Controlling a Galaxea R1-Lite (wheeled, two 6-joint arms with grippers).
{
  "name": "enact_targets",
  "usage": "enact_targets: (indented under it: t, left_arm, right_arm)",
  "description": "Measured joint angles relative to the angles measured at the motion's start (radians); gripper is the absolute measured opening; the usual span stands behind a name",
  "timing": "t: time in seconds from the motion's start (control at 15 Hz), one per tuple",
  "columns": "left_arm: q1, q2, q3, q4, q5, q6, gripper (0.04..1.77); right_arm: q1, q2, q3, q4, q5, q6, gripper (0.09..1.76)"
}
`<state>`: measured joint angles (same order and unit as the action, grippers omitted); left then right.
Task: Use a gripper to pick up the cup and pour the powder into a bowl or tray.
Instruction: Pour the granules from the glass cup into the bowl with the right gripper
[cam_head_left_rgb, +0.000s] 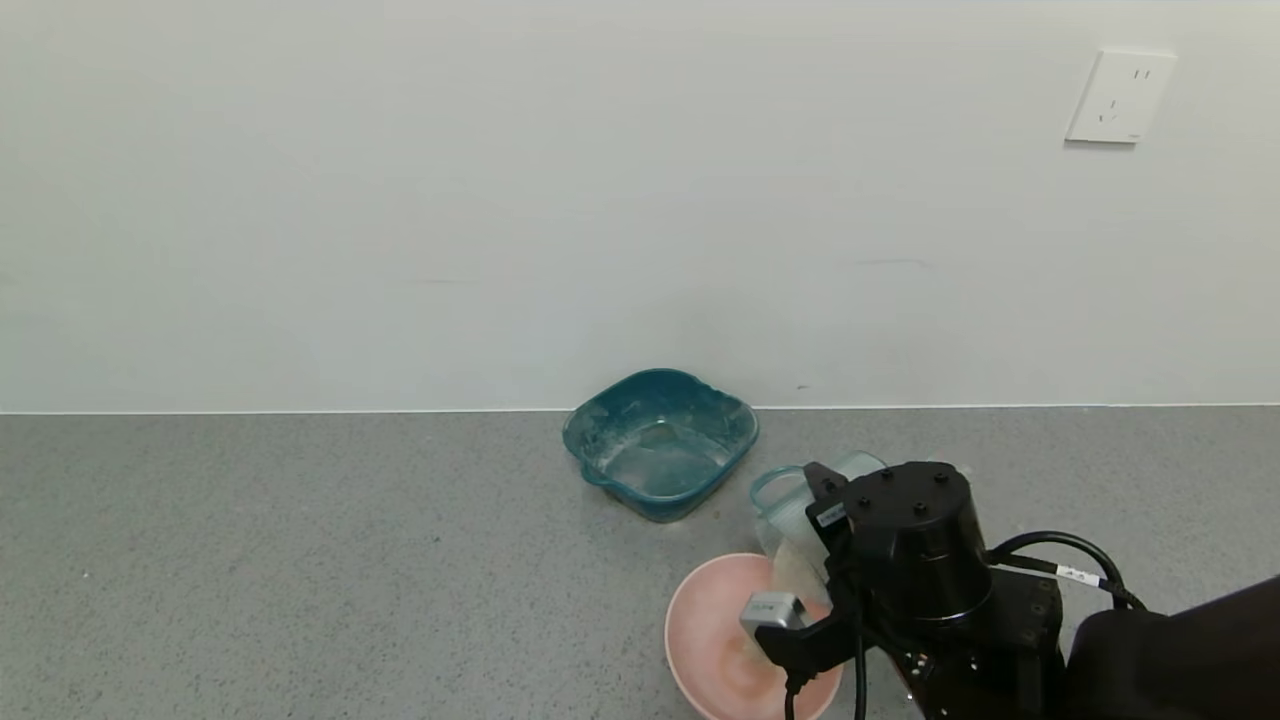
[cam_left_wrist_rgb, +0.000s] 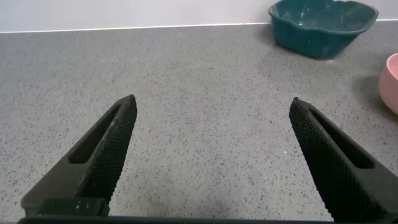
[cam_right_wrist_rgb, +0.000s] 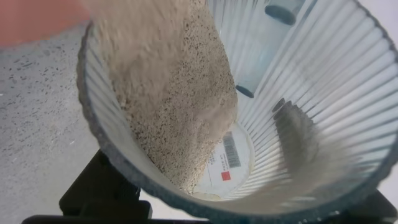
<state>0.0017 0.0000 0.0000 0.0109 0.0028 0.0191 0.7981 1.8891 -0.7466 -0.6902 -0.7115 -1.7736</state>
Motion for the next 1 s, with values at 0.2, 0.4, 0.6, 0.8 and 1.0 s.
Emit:
enact_targets:
  t: [0.2, 0.4, 0.6, 0.8, 1.0]
  left_arm:
    - [0.000, 0.000, 0.000, 0.000, 0.000, 0.000, 1.76]
    - [0.000, 0.000, 0.000, 0.000, 0.000, 0.000, 1.76]
    - [0.000, 0.000, 0.000, 0.000, 0.000, 0.000, 1.76]
    - [0.000, 0.000, 0.000, 0.000, 0.000, 0.000, 1.76]
    - [0.000, 0.000, 0.000, 0.000, 0.000, 0.000, 1.76]
  right_arm:
    - [0.015, 0.008, 0.002, -0.002, -0.017, -0.001, 1.35]
    - [0.027, 0.015, 0.002, -0.003, -0.022, -0.002, 1.35]
    - [0.030, 0.023, 0.001, -0.002, -0.023, -0.002, 1.35]
    - [0.031, 0.027, 0.002, 0.000, -0.024, -0.004, 1.35]
    - [0.033, 0.029, 0.003, 0.000, -0.024, -0.009, 1.35]
